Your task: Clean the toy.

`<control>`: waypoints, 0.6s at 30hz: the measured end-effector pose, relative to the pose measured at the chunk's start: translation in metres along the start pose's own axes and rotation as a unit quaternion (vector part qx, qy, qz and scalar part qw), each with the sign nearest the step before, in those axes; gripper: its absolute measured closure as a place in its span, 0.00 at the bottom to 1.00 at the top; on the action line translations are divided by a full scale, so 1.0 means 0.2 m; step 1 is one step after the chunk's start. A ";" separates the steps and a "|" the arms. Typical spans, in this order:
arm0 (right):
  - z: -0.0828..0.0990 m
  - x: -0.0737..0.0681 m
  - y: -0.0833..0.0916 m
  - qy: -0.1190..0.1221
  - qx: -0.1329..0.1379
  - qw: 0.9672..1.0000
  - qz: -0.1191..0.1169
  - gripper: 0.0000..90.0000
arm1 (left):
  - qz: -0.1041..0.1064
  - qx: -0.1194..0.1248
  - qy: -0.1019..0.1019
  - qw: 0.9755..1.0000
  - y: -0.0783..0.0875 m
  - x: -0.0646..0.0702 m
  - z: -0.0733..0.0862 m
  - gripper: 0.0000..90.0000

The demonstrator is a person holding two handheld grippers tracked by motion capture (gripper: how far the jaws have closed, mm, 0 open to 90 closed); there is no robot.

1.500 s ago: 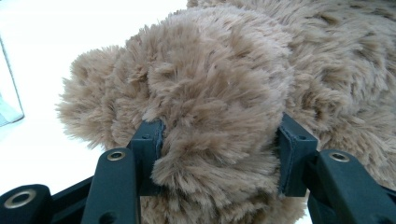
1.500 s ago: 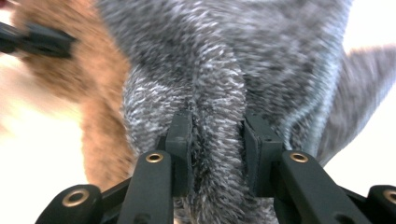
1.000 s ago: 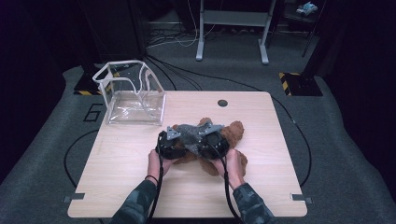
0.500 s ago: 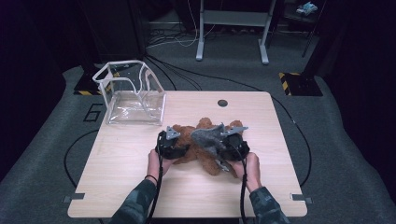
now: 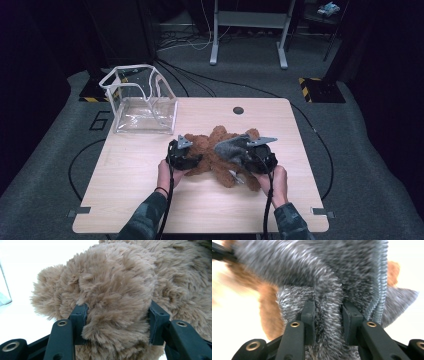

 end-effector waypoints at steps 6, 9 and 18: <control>-0.12 -0.18 0.00 0.039 0.021 0.999 -0.020 0.75 | 0.003 -0.007 -0.002 1.000 0.00 0.00 0.00 0.52; -0.16 -0.25 -0.04 0.056 0.016 0.998 -0.017 0.75 | 0.000 -0.003 -0.001 1.000 0.00 -0.01 0.00 0.52; -0.07 -0.19 -0.13 0.047 -0.010 0.999 -0.003 0.76 | 0.004 -0.003 -0.003 1.000 0.00 0.00 0.00 0.52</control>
Point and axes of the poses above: each handheld gripper's, and its own axes: y roughly backward along the jaws, z roughly out of its underside, x roughly to its right, the point moved 9 cm from there along -y, roughly forward along the jaws, and after that the axes turned 14 degrees about -x, right-handed, at the moved point
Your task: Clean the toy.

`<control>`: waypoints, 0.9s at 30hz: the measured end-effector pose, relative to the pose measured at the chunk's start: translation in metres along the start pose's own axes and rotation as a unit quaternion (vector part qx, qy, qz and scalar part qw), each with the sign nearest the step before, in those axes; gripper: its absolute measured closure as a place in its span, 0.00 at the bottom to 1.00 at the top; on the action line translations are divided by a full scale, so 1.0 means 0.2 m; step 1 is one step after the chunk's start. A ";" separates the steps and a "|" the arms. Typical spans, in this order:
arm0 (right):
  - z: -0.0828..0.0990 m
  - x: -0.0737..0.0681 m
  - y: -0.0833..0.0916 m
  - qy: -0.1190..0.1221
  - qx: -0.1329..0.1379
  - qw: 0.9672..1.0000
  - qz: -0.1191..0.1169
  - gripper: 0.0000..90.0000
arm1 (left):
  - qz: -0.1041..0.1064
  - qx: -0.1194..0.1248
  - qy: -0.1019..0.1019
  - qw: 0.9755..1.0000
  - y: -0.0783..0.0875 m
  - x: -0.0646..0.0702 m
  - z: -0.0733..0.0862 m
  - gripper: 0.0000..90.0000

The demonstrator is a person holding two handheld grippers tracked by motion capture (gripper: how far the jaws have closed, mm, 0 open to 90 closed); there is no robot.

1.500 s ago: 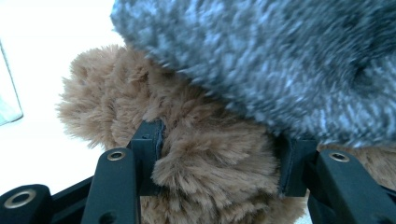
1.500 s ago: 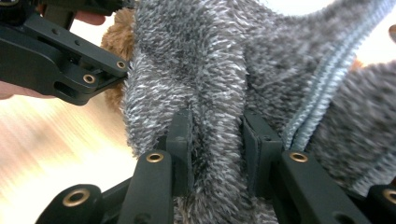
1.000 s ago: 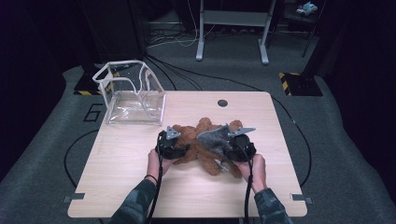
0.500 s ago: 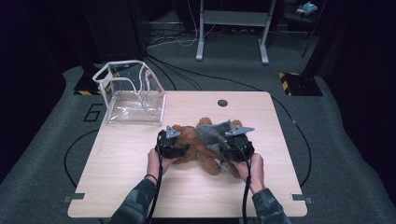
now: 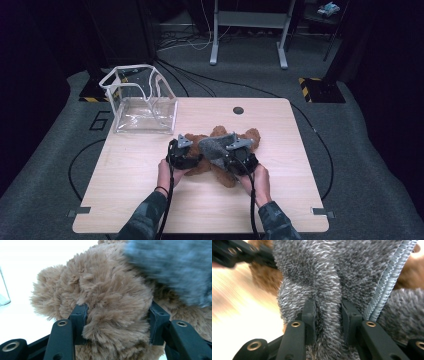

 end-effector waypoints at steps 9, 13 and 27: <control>0.24 0.26 0.04 -0.059 -0.025 0.998 0.024 0.76 | 0.004 0.002 0.004 1.000 0.00 0.00 0.00 0.52; 0.28 0.34 0.08 -0.082 -0.018 0.996 0.026 0.76 | 0.003 0.002 0.005 1.000 0.00 0.00 0.00 0.52; 0.04 0.21 0.06 -0.050 0.032 0.998 -0.006 0.76 | 0.003 0.001 -0.001 1.000 0.00 0.00 0.01 0.52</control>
Point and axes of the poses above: each handheld gripper's, and its own axes: y roughly backward along the jaws, z roughly out of its underside, x roughly to its right, the point moved 9 cm from there along -y, roughly forward along the jaws, and after that the axes turned 14 degrees about -x, right-handed, at the moved point
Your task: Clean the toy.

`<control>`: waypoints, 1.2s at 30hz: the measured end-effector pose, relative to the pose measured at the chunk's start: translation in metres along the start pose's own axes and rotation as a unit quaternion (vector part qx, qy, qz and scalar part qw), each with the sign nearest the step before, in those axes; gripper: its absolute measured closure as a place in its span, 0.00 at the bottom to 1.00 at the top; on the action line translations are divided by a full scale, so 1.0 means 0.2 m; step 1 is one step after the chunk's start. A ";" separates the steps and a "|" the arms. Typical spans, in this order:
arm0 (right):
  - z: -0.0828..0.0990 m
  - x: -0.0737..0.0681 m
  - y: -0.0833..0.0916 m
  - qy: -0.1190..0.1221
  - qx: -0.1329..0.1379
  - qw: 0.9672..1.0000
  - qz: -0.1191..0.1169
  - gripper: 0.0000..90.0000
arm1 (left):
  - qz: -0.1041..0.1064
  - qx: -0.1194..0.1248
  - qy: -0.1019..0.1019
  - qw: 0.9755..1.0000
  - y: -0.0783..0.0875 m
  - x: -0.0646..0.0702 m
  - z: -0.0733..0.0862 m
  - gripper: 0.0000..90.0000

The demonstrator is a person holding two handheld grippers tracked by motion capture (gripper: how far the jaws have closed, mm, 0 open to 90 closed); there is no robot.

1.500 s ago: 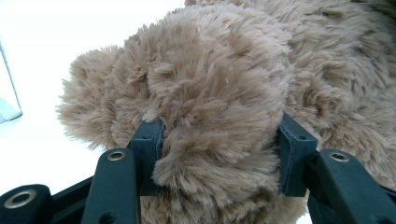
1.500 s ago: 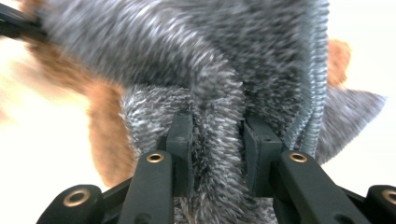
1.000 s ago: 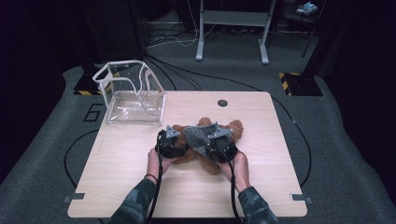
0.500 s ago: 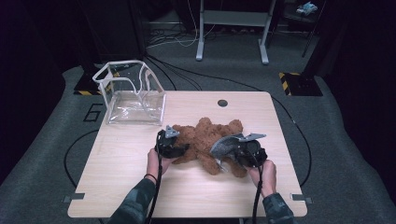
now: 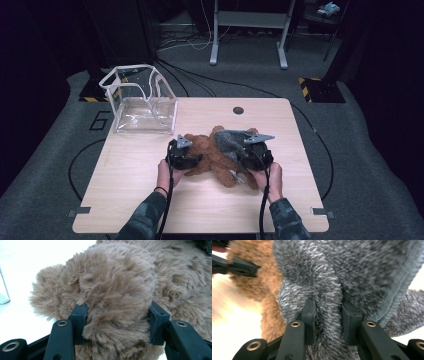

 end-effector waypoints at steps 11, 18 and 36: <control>0.15 0.31 -0.02 -0.064 -0.039 0.996 0.043 0.76 | 0.001 0.003 -0.001 1.000 0.00 -0.01 0.00 0.52; -0.03 0.44 0.06 -0.085 -0.007 0.995 0.048 0.76 | 0.003 0.001 0.001 1.000 0.00 -0.01 -0.01 0.52; -0.22 0.35 -0.22 -0.103 -0.028 0.994 -0.014 0.77 | 0.001 -0.002 -0.003 1.000 0.00 -0.01 -0.01 0.52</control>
Point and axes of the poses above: each handheld gripper's, and its own axes: y roughly backward along the jaws, z roughly out of its underside, x roughly to its right, the point moved 9 cm from there along -y, roughly forward along the jaws, and after that the axes turned 14 degrees about -x, right-handed, at the moved point
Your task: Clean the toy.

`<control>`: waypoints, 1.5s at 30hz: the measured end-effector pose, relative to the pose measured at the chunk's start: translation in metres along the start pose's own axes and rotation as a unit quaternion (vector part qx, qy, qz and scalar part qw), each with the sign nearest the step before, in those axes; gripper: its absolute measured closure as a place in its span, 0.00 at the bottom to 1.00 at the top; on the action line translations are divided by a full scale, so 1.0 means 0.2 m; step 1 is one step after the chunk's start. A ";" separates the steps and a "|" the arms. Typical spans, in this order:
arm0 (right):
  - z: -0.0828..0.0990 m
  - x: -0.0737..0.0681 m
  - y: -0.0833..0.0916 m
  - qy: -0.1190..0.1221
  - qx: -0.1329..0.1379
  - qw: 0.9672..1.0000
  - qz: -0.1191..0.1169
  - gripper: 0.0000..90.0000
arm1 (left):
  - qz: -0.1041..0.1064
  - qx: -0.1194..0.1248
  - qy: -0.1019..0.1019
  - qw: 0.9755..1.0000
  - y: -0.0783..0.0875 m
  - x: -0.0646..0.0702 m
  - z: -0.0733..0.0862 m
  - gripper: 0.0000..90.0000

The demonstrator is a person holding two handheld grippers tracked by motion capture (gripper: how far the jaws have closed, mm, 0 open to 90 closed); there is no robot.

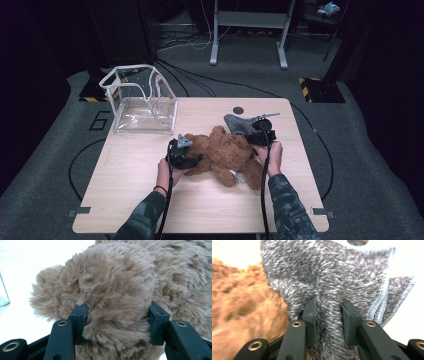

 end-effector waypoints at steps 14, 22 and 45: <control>0.05 0.09 -0.09 0.000 -0.040 0.997 0.059 0.77 | 0.001 -0.001 -0.001 1.000 0.00 0.00 0.00 0.52; 0.11 0.31 -0.07 -0.043 -0.063 0.993 0.091 0.77 | 0.001 -0.003 -0.005 1.000 0.00 0.00 0.00 0.52; 0.09 0.11 -0.11 -0.006 -0.054 0.998 0.027 0.77 | 0.000 -0.003 -0.005 1.000 0.01 0.00 0.01 0.52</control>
Point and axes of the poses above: each handheld gripper's, and its own axes: y roughly backward along the jaws, z roughly out of its underside, x roughly to its right, the point moved 9 cm from there along -y, roughly forward along the jaws, and after that the axes turned 14 degrees about -x, right-handed, at the moved point
